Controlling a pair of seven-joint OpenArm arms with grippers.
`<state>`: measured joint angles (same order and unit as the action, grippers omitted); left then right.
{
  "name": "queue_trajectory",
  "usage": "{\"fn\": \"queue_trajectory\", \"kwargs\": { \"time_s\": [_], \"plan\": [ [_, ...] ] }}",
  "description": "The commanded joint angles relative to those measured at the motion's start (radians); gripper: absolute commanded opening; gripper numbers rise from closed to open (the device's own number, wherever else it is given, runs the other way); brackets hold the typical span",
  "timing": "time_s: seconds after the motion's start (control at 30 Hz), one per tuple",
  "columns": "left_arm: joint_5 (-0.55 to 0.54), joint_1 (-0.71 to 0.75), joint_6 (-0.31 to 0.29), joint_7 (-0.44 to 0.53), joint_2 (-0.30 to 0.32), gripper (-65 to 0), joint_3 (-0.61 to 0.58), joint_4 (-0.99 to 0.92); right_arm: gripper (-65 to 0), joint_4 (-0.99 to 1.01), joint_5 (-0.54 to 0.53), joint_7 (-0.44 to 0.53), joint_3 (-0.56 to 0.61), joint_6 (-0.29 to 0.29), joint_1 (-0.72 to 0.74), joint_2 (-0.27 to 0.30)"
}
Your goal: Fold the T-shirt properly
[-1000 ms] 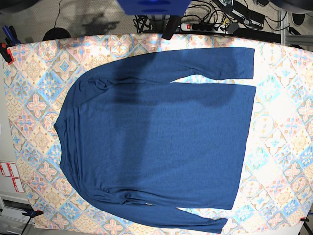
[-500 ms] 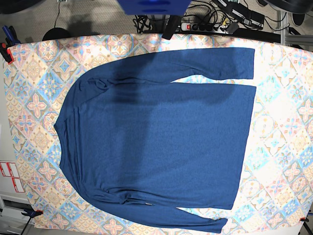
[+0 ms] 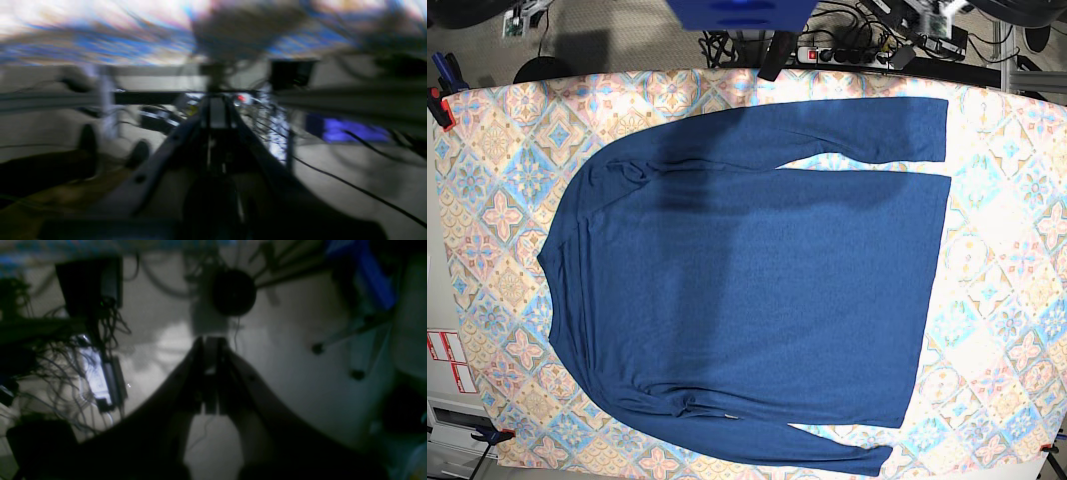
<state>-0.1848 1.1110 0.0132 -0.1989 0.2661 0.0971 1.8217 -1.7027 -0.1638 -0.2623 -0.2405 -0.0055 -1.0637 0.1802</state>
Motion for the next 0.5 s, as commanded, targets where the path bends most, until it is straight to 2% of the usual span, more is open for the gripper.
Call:
{"fn": "queue_trajectory", "kwargs": {
  "time_s": [0.0, 0.17, 0.4, 0.47],
  "plan": [
    [-0.02, 0.019, 0.0, 0.006, 0.002, -65.0, 0.01, 0.042, -65.0, -0.047, -0.004, 0.005, -0.006, -0.001, -0.016, 0.003],
    [-0.147, -0.012, -0.002, -0.007, 0.009, -64.4, 0.049, 0.1, -65.0, -0.164, -0.004, -0.093, -0.006, -0.001, -0.008, 0.003],
    [-0.295, -0.105, -0.003, -0.012, 0.009, -53.0, 0.126, 0.091, -65.0, -0.201, -0.004, -0.179, 0.003, -0.001, 0.081, 0.003],
    [-0.336, -0.139, -0.003, -0.066, 0.009, -50.7, 0.151, 0.091, -65.0, -0.202, -0.004, -0.206, 0.003, -0.001, 0.112, 0.0]
  ]
}}
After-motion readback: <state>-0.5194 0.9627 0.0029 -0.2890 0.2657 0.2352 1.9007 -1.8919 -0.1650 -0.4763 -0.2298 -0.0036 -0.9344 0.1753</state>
